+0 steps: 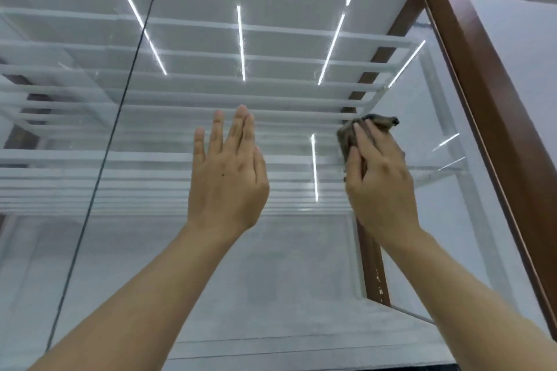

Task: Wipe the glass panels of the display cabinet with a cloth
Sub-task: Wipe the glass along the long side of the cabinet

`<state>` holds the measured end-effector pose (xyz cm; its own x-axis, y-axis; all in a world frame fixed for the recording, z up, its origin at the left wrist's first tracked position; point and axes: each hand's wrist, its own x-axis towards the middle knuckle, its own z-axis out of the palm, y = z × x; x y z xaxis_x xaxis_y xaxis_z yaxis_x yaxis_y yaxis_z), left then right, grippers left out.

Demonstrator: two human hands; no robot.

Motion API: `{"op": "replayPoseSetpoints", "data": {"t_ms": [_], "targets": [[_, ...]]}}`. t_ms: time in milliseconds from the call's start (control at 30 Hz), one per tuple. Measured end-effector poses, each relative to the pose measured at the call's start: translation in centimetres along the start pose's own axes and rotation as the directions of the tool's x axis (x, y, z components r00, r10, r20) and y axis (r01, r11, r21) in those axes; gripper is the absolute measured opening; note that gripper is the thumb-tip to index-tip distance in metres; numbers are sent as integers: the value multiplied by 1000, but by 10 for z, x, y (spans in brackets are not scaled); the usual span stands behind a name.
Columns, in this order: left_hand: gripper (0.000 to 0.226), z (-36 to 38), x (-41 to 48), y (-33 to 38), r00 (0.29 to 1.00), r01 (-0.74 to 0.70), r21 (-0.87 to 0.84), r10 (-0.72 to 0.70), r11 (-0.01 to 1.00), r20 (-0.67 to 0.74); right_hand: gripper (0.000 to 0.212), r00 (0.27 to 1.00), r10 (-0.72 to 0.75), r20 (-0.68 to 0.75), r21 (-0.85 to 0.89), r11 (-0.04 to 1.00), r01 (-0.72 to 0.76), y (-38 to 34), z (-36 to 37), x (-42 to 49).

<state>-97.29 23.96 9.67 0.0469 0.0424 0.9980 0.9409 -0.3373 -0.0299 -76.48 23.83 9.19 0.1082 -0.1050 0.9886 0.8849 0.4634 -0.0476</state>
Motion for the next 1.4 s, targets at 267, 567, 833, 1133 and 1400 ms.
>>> {"op": "replayPoseSetpoints", "data": {"t_ms": [267,567,833,1133,1400], "targets": [[63,0,-1,1,999,-2,0,1,1000,-47,48,978,-186,99,35,982,183,-43,18,14],[62,0,-2,1,998,-10,-20,8,1000,-55,46,999,10,-47,12,1000,-10,-43,24,49],[63,2,-3,2,998,-20,-21,19,1000,-54,48,998,56,-37,-40,998,-57,-17,11,7],[64,4,-2,1,997,-46,-35,43,998,-70,49,992,-112,54,-81,990,116,-35,7,-34],[63,6,0,3,995,-40,-25,38,999,-91,50,998,-59,-24,-39,998,58,-59,32,23]]}}
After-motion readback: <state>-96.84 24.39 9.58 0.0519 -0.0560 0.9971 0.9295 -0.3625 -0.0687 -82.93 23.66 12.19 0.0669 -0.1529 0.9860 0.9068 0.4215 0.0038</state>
